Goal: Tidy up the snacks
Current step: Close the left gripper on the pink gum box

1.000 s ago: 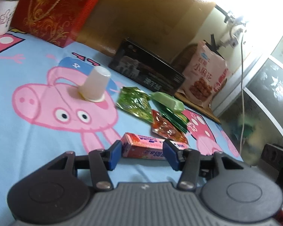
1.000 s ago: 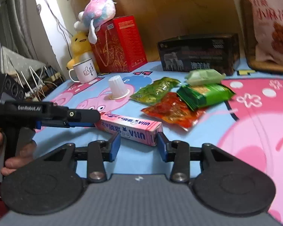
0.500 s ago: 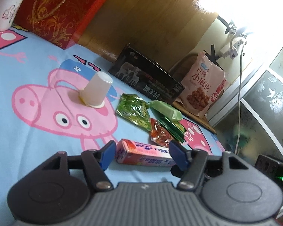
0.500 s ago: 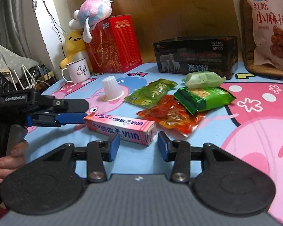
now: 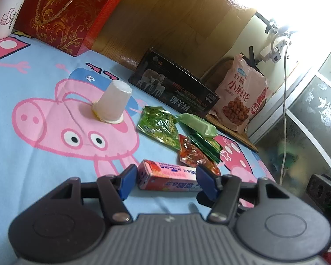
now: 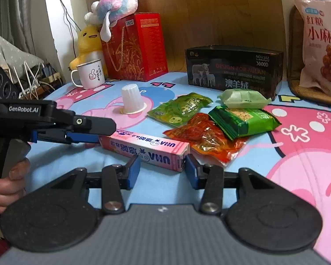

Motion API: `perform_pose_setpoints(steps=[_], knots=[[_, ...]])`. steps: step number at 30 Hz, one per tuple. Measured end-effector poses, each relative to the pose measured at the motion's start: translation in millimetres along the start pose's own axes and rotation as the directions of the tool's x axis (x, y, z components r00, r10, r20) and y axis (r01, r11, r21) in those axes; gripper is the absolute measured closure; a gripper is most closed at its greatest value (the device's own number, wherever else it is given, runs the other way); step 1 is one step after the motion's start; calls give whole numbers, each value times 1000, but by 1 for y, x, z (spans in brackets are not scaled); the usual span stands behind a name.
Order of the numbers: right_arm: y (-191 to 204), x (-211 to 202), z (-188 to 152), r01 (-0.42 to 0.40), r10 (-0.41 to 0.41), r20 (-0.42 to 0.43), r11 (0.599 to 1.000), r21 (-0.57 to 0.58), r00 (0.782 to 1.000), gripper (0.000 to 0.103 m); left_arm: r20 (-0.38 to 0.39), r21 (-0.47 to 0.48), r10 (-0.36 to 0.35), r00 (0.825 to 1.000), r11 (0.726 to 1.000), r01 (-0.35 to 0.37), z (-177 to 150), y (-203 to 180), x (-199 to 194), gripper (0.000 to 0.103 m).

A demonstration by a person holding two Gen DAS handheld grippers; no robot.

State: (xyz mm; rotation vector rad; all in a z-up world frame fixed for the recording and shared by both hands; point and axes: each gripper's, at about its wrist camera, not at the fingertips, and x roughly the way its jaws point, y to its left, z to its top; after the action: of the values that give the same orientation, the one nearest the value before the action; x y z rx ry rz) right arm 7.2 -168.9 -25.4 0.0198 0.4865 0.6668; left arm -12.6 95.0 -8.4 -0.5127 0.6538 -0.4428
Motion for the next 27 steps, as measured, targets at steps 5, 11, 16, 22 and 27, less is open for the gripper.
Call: perform_pose_setpoints(steps=[5, 11, 16, 22, 27], knots=[[2, -1, -1, 7, -7, 4, 1000, 3, 1000, 56, 0, 13, 10, 1000, 1000, -10, 0, -3, 1, 44], [1, -1, -1, 6, -6, 4, 1000, 3, 1000, 56, 0, 8, 6, 1000, 1000, -6, 0, -1, 1, 44], [2, 0, -1, 7, -7, 4, 1000, 1, 1000, 56, 0, 7, 6, 1000, 1000, -6, 0, -1, 1, 44], [2, 0, -1, 6, -6, 4, 1000, 1, 1000, 56, 0, -1, 4, 1000, 1000, -4, -1, 0, 1, 44], [2, 0, -1, 7, -7, 4, 1000, 0, 1000, 56, 2, -6, 4, 1000, 1000, -4, -1, 0, 1, 44]])
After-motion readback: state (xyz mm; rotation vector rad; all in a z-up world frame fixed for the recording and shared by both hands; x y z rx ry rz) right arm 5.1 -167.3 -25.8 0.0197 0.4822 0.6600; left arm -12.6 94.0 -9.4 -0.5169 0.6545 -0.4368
